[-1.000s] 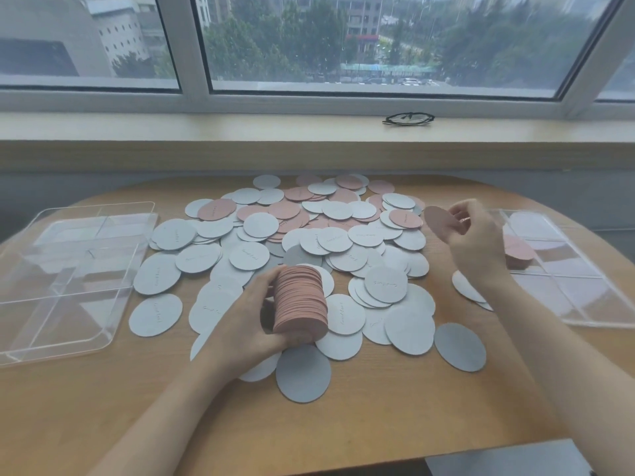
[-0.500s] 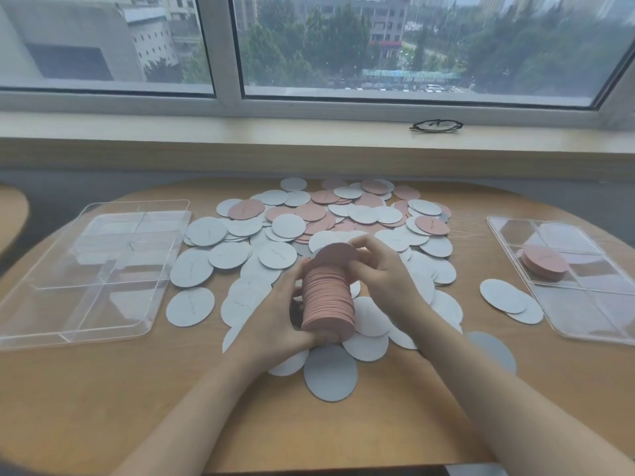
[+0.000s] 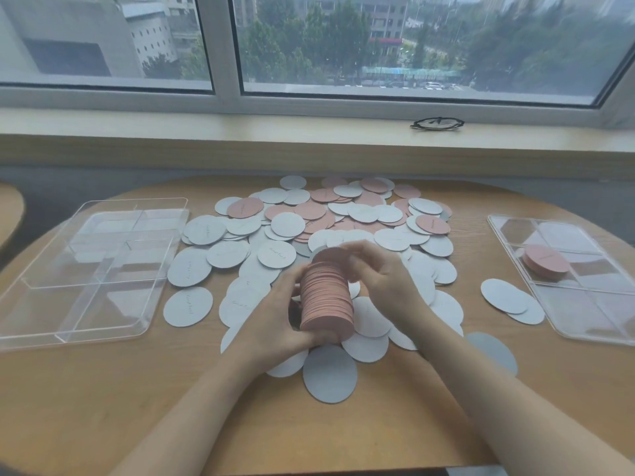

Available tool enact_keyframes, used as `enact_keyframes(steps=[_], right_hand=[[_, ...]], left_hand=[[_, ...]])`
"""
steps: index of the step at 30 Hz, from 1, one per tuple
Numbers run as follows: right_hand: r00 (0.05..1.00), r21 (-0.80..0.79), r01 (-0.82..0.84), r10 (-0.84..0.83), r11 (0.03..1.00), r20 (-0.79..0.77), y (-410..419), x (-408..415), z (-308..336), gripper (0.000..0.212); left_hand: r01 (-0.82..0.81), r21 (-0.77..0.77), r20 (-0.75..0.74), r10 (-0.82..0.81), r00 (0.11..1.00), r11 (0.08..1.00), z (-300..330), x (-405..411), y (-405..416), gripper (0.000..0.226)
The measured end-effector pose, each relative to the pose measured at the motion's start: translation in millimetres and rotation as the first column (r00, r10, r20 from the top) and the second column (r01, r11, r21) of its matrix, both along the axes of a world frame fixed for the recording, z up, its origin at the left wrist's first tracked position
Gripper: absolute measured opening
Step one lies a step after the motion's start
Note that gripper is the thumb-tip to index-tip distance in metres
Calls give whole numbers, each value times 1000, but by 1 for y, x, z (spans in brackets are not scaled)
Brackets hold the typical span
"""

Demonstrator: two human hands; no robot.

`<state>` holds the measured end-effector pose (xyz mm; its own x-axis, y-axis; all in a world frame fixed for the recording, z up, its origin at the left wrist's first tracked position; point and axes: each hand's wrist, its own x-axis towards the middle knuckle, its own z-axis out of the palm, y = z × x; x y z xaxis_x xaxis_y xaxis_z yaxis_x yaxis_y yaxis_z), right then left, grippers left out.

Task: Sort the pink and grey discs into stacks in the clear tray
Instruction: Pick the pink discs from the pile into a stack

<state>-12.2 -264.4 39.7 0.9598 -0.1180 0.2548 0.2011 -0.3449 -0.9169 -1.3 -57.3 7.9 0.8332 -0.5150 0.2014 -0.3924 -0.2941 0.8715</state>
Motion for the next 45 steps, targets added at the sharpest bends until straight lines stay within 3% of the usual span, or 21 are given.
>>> enact_keyframes(steps=[2,5,7,10,12,14,16,18,23,30,35,41,45], right_hand=[[992,-117,-115,109,986,-58,4,-7,-5,26],[990,-292,-135,119,947,-73,9,-12,-8,50],[993,-406,-108,115,908,-7,10,-12,-10,65],[983,-569,-177,175,803,-59,9,-7,-8,78],[975,-536,-207,216,818,-47,5,4,-4,80],[985,-407,-163,173,899,-12,-1,22,4,65],[999,-420,-50,51,906,-8,-7,50,10,39],[999,-569,-9,-13,822,-35,-8,79,11,32],[993,-793,-92,-3,603,-117,8,125,7,43],[997,-908,-72,7,412,-76,15,141,3,45],[994,-980,16,104,198,38,16,146,2,43],[983,-992,110,138,60,117,23,138,3,21],[958,-973,196,187,124,217,23,133,2,15]], left_hand=[[-11,22,-2,11,1000,1000,0,0,0,107],[-11,69,-22,13,1000,998,1,-2,2,121],[18,89,-1,-18,1000,996,1,-2,2,119],[33,64,4,-33,999,997,3,-1,1,105],[27,51,8,-28,1000,998,5,-2,0,99],[7,48,-3,-7,1000,999,6,-3,0,97],[-15,44,-15,15,1000,999,5,-3,1,95],[-22,40,-23,23,999,999,5,-4,2,94],[-19,13,-54,20,998,1000,9,-4,3,91],[-18,9,-64,19,998,1000,11,-4,4,92],[-21,2,-71,21,997,1000,12,-6,3,91],[-26,9,-70,27,997,1000,15,-6,3,90],[-31,14,-67,32,997,999,15,-7,3,89]])
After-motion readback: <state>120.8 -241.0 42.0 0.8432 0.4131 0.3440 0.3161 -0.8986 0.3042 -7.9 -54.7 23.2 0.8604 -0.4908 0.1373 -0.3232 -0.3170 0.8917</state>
